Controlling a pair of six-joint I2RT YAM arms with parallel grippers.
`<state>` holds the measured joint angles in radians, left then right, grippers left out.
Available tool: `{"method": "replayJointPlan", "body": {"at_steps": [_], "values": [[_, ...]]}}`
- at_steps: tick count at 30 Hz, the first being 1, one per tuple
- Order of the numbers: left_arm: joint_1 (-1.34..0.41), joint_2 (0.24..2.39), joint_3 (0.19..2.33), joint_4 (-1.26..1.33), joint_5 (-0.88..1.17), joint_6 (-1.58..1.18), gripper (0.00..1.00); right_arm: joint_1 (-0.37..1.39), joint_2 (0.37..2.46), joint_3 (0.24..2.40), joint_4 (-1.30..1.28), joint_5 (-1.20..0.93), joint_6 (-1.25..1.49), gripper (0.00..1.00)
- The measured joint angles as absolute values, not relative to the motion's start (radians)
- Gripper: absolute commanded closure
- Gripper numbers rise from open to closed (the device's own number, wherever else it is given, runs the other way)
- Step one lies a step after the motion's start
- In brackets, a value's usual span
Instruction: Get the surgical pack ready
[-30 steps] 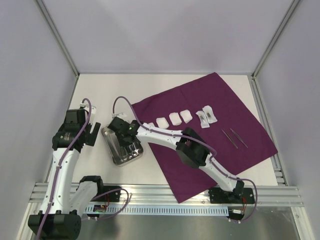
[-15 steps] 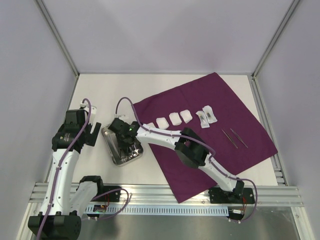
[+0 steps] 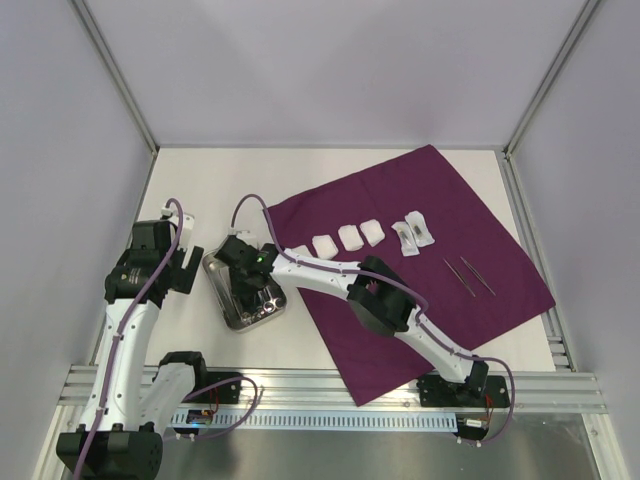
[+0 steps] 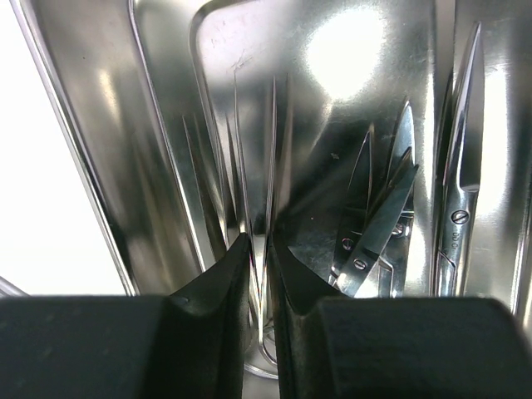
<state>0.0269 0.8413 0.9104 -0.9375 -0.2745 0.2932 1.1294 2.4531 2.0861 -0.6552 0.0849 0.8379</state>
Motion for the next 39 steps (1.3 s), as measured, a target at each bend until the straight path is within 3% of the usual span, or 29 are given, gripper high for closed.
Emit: {"method": "replayJointPlan", "body": {"at_steps": [7,10,19,24,32,35,39], "values": [[0.027,0.839,0.910,-0.937,-0.271,0.293,0.00,1.130,2.453,2.086,-0.654,0.096,0.840,0.81],[0.027,0.839,0.910,-0.937,-0.271,0.293,0.00,1.132,2.453,2.088,-0.654,0.111,0.834,0.73],[0.027,0.838,0.910,-0.938,-0.271,0.293,0.00,1.148,2.453,2.103,-0.676,0.164,0.780,0.71],[0.027,0.834,0.910,-0.938,-0.268,0.294,0.00,1.149,2.416,2.085,-0.680,0.177,0.691,0.64],[0.027,0.834,0.911,-0.946,-0.226,0.298,0.00,1.101,1.966,1.794,-0.654,0.198,0.463,0.58],[0.027,0.833,0.911,-0.957,-0.202,0.300,0.00,0.997,1.755,1.628,-0.631,0.199,0.413,0.58],[0.027,0.833,0.911,-0.976,-0.184,0.302,0.00,0.714,1.559,1.367,-0.639,0.194,0.379,0.58]]}}
